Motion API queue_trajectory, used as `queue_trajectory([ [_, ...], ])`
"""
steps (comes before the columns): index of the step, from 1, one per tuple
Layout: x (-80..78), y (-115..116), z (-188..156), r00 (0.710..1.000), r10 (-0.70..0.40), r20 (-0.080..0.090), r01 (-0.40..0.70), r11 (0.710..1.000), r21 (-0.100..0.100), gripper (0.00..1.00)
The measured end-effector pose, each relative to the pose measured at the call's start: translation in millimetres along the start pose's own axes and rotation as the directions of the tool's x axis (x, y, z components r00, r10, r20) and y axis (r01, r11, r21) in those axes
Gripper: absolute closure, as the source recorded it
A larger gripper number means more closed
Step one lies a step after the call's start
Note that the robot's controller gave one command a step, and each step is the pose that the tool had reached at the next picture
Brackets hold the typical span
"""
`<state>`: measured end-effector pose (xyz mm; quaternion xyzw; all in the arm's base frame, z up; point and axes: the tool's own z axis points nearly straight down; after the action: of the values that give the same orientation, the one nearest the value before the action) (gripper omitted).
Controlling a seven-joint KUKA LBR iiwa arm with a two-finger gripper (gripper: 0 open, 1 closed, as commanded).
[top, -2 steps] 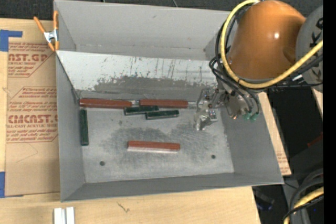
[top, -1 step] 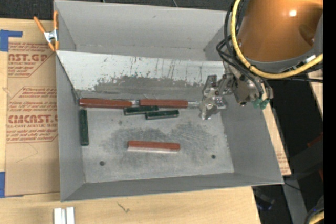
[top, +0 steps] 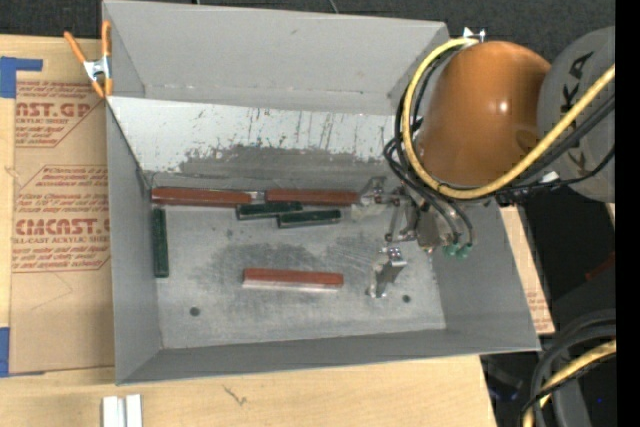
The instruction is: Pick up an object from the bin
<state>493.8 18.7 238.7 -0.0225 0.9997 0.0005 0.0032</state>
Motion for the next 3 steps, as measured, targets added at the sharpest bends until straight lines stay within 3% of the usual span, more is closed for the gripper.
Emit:
queue_trajectory([
  [1, 6.8, -2, 68, 1.0, 0.015, -0.001, -0.015, 1.0, 0.0, 0.0],
  [2, -13.9, -1, 125, 0.991, 0.13, -0.003, -0.13, 0.991, 0.0, 0.0],
  [3, -3.5, 16, 162, 0.986, 0.166, 0.011, -0.166, 0.986, -0.001, 1.0],
])
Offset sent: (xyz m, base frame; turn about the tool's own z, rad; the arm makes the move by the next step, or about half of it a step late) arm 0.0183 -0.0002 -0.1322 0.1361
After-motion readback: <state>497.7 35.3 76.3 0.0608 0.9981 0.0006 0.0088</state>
